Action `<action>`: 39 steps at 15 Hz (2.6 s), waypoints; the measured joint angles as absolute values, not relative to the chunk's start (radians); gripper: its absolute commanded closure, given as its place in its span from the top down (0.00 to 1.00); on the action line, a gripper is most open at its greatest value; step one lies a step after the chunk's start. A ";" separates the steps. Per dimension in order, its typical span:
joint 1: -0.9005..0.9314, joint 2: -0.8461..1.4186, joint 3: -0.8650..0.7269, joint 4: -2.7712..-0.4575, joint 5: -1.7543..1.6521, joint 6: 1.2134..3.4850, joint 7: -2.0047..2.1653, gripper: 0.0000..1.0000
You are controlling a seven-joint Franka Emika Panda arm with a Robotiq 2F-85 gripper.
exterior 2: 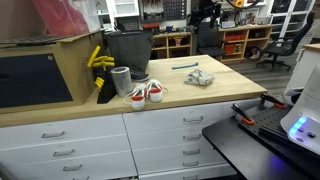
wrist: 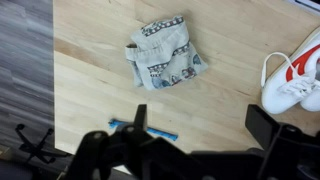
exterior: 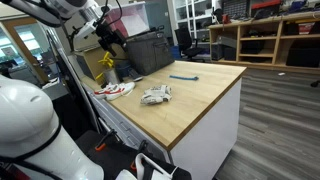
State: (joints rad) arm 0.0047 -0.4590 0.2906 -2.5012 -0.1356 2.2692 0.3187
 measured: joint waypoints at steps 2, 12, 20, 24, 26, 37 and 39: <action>0.005 -0.459 0.291 -2.501 -0.136 2.269 0.319 1.00; 0.002 -0.448 0.259 -2.499 -0.137 2.249 0.319 1.00; -0.147 -0.192 0.099 -2.380 -0.260 2.194 0.375 1.00; -0.134 -0.012 0.050 -2.268 -0.218 2.103 0.381 1.00; -0.118 0.069 0.035 -2.218 -0.176 2.054 0.385 1.00; -0.082 0.365 -0.059 -1.952 -0.027 1.883 0.394 1.00; -0.082 0.388 -0.086 -1.933 -0.030 1.880 0.408 1.00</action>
